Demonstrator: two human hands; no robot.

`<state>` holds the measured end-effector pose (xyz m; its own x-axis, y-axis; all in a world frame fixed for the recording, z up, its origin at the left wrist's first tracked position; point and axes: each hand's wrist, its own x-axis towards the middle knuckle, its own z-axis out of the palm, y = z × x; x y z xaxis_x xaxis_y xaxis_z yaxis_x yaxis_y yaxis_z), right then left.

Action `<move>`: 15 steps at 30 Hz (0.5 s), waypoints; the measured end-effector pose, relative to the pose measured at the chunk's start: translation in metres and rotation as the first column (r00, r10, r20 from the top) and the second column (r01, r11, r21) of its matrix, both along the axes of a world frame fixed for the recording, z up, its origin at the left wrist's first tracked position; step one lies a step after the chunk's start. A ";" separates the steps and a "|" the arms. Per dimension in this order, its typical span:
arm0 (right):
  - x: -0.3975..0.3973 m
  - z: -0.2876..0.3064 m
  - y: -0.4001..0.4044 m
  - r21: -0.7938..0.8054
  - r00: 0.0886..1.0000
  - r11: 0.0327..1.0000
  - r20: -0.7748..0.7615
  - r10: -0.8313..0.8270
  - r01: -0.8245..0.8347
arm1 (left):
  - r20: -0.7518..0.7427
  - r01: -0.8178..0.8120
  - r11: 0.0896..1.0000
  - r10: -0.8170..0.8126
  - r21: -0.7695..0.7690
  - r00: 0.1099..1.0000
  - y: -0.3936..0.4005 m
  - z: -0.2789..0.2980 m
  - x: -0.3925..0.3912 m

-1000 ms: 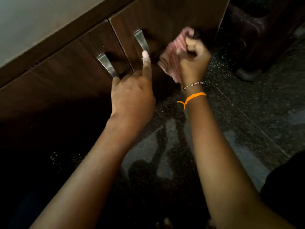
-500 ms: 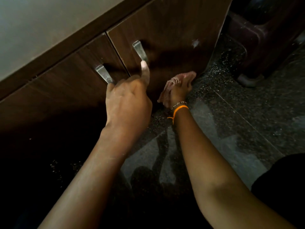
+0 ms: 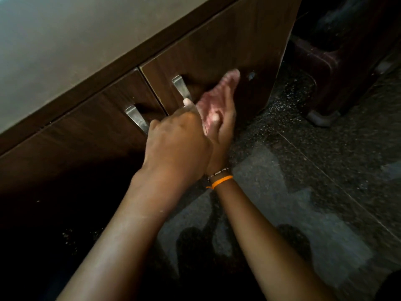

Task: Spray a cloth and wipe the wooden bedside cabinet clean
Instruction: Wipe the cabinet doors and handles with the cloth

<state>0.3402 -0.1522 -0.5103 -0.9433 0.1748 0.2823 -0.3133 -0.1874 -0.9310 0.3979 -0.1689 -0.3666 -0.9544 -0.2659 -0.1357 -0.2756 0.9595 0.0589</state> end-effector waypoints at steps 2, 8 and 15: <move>-0.013 0.019 0.005 0.320 0.963 0.947 -0.251 0.097 -0.012 | 0.074 0.033 0.999 -0.035 0.030 0.997 -0.007 0.003 0.001; -0.062 0.036 0.016 0.617 0.952 0.761 -0.305 -0.003 0.200 | -0.104 -0.047 0.991 0.061 0.126 0.993 -0.003 -0.004 0.000; -0.089 -0.008 0.014 0.241 0.964 0.966 0.221 -0.148 0.093 | -0.246 -0.030 0.997 0.047 0.069 0.968 0.001 -0.016 0.001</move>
<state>0.2513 -0.1380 -0.5179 -0.9634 0.2488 0.1002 -0.0872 0.0625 -0.9942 0.3987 -0.1677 -0.3826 -0.9497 -0.3014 0.0850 -0.2813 0.9404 0.1913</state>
